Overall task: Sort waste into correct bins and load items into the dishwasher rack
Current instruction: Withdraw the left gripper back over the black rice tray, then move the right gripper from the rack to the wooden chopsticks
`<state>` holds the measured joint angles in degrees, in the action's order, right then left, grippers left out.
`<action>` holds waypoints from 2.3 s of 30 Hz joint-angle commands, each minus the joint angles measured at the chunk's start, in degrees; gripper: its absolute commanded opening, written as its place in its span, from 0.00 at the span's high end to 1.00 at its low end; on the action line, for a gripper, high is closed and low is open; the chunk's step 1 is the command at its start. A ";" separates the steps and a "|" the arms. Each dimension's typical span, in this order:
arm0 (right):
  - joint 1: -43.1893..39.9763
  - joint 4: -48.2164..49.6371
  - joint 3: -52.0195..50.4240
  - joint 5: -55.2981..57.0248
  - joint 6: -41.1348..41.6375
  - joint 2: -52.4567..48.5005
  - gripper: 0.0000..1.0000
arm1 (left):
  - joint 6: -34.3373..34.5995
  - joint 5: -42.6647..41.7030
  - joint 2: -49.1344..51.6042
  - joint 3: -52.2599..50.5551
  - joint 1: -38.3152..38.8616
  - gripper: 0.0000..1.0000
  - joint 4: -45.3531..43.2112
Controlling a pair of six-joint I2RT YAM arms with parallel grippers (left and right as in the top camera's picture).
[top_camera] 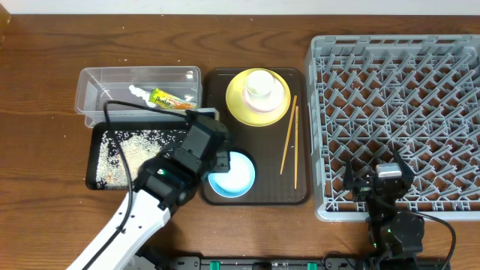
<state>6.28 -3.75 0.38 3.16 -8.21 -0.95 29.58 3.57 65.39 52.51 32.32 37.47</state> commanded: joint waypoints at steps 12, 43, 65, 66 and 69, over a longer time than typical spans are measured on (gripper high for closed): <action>0.11 -0.20 -0.07 -0.22 -0.24 0.63 0.01 | -4.33 -4.20 -1.40 5.11 -20.20 0.55 6.14; 0.11 -13.22 24.59 -8.41 19.12 -10.80 0.01 | -4.70 -1.57 -1.36 3.96 -28.39 0.60 6.84; 3.04 -42.10 74.60 -41.75 30.10 -67.71 0.92 | -4.72 -1.40 -1.36 3.96 -28.39 0.19 7.93; 5.05 -42.34 74.55 -37.73 31.85 -68.78 0.93 | -4.72 -1.40 -1.36 3.96 -28.39 0.18 7.89; 13.92 -42.23 74.49 -23.50 35.82 -71.65 0.92 | -4.72 -1.40 -1.33 3.96 -28.39 0.18 7.87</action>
<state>13.32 -45.82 74.15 -31.79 21.28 -70.83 25.39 1.72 63.96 56.49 4.19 45.19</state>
